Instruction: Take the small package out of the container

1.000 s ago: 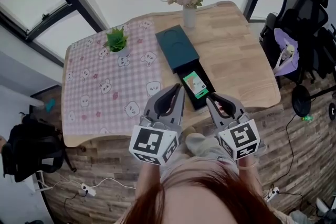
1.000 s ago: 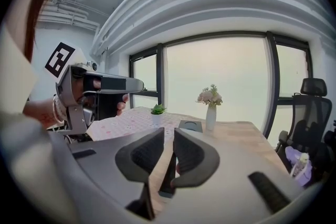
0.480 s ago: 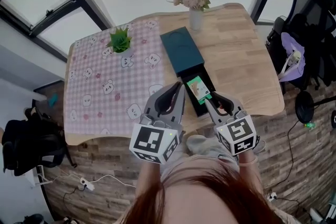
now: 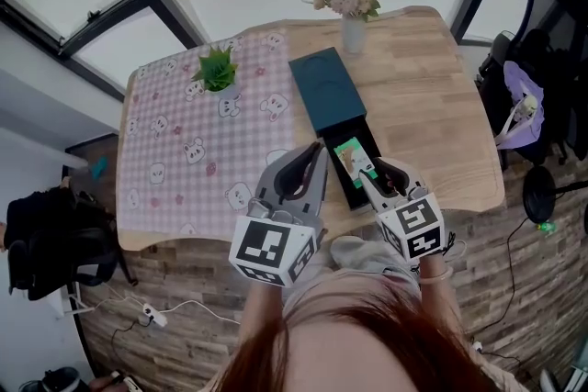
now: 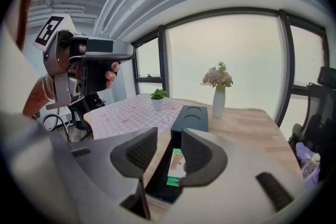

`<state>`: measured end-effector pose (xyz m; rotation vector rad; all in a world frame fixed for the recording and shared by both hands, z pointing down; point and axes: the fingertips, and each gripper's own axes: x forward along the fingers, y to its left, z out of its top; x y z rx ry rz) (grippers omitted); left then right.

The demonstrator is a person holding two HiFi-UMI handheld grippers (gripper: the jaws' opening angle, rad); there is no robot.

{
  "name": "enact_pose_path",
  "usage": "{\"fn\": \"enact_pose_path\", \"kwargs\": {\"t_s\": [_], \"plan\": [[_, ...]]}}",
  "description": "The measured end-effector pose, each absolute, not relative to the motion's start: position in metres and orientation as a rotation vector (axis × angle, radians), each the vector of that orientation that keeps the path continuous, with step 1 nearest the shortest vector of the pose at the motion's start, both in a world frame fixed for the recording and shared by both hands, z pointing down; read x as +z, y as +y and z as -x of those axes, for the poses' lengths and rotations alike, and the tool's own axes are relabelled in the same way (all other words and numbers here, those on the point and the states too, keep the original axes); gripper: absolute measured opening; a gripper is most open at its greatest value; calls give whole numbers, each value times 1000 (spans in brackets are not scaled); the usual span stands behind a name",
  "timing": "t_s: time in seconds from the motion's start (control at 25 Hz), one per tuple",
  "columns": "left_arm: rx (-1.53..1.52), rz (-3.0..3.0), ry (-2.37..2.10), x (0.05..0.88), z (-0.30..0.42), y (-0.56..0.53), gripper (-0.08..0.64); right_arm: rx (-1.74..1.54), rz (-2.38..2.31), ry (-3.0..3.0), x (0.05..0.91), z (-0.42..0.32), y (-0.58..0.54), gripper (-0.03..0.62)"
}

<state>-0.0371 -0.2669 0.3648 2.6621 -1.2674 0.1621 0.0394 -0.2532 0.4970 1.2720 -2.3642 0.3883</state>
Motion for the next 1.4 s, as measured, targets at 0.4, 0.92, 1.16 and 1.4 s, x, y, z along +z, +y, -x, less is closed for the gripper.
{"fn": "enact_pose_path", "kwargs": {"t_s": [0.4, 0.92, 1.16, 1.4], "plan": [[190, -2649, -1297, 368, 40, -276, 20, 454, -1209, -2298, 537, -39, -266, 178], [232, -2625, -1331, 375, 47, -291, 20, 519, -1124, -2222, 583, -34, -280, 227], [247, -2615, -1334, 377, 50, -297, 20, 569, -1091, -2186, 606, -30, -285, 252], [260, -2600, -1343, 380, 55, -300, 21, 613, -1085, -2149, 626, -28, -287, 268]]}}
